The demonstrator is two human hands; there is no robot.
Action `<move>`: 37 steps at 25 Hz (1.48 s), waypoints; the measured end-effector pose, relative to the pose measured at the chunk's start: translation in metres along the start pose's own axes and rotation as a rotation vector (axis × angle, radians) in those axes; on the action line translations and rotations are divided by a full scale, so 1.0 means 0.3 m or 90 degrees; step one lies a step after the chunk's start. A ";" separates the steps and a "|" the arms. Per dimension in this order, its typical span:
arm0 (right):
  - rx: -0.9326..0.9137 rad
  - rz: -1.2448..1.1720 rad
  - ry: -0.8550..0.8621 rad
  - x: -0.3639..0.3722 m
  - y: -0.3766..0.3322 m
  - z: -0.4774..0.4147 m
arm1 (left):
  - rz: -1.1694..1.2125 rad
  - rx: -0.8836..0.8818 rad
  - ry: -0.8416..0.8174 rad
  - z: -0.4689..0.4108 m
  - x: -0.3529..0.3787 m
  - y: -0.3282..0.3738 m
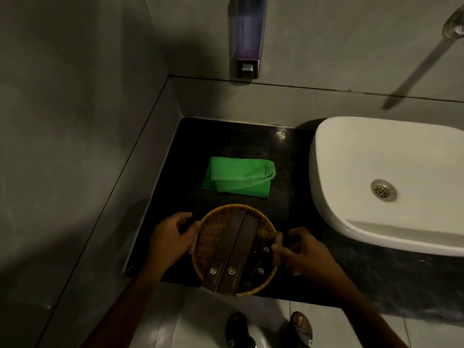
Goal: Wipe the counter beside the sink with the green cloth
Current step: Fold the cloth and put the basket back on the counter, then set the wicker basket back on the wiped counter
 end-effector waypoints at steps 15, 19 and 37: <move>0.120 -0.380 0.079 -0.022 -0.304 -0.469 | 0.103 -0.068 0.021 -0.418 0.113 0.342; -0.100 -0.501 0.034 -0.251 -0.337 -0.202 | 0.278 0.062 0.024 -0.247 0.068 0.579; 0.004 0.007 0.620 -2.242 1.031 0.223 | -0.282 0.548 -0.417 0.864 2.028 1.911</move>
Point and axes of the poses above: each hand's wrist, its own z-axis away from the middle knuckle, its own x-axis out of the palm, y = z × x, the point moved 7 cm from there along -z, towards the middle knuckle, and after that the axes turned 6 degrees about -z, right-handed, at the moved point
